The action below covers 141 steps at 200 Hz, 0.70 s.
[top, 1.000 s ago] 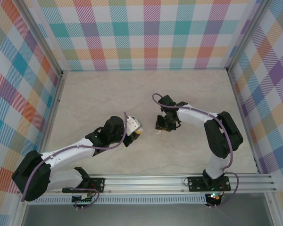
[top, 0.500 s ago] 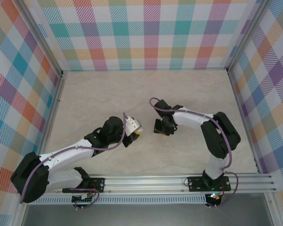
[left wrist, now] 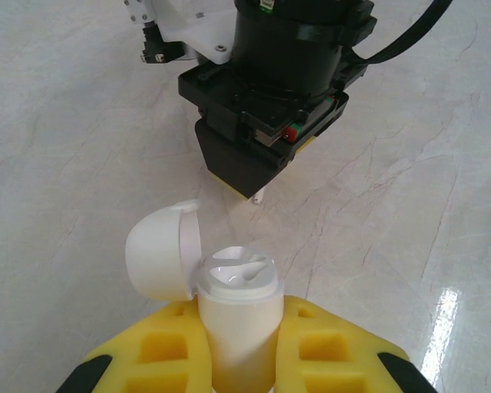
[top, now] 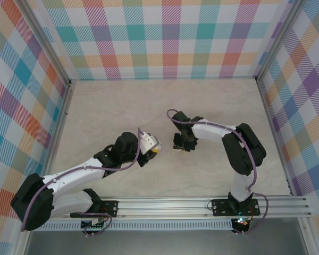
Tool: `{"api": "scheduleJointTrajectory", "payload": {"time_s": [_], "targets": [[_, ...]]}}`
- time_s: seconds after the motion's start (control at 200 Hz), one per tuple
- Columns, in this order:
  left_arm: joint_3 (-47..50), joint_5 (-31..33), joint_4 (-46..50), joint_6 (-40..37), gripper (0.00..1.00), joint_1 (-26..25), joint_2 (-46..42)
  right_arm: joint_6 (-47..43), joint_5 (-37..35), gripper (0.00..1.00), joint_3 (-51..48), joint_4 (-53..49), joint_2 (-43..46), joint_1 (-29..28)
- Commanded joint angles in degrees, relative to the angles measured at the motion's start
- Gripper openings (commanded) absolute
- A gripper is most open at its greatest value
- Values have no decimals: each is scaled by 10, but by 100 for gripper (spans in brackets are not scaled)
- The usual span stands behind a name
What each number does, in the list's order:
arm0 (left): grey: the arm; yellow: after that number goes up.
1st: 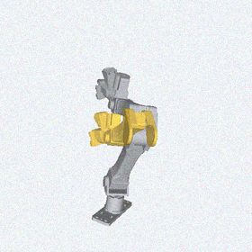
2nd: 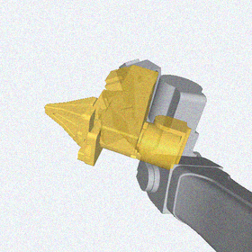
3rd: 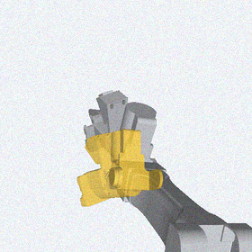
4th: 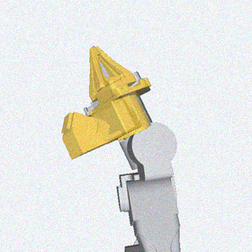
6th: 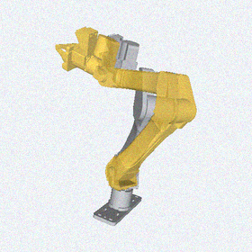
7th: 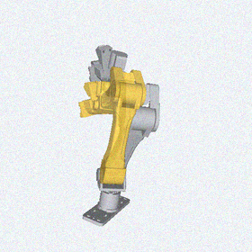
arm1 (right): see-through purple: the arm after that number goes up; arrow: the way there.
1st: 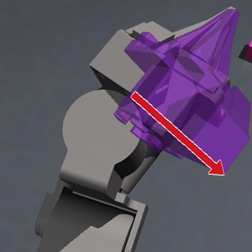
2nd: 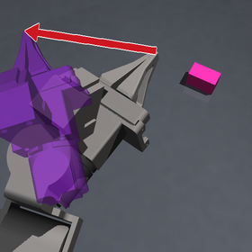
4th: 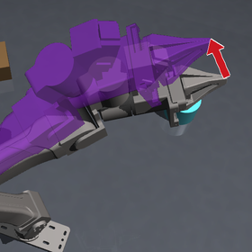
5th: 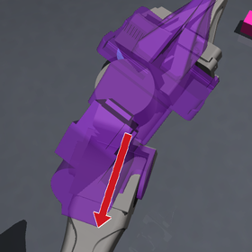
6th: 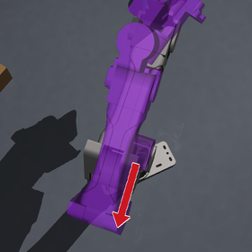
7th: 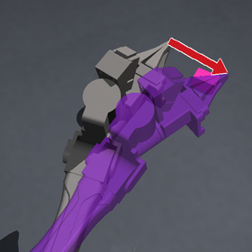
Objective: Insert wireless bluetooth earbuds into charging case
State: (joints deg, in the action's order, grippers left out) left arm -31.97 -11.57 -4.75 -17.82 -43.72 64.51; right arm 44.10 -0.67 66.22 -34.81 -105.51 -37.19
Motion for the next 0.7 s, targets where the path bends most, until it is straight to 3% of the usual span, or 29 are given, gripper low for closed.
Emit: {"api": "scheduleJointTrajectory", "payload": {"time_s": [0.0, 0.42, 0.7], "targets": [[14, -21, -23, -8, 0, 4, -8, -12, -10, 30, 15, -12, -14, 0], [46, -47, -65, 5, 0, 3, -27, -74, -15, 18, 22, -14, -1, -2], [95, -96, -171, 12, 0, 4, -50, -149, -60, 16, 28, -16, 61, -11]]}}
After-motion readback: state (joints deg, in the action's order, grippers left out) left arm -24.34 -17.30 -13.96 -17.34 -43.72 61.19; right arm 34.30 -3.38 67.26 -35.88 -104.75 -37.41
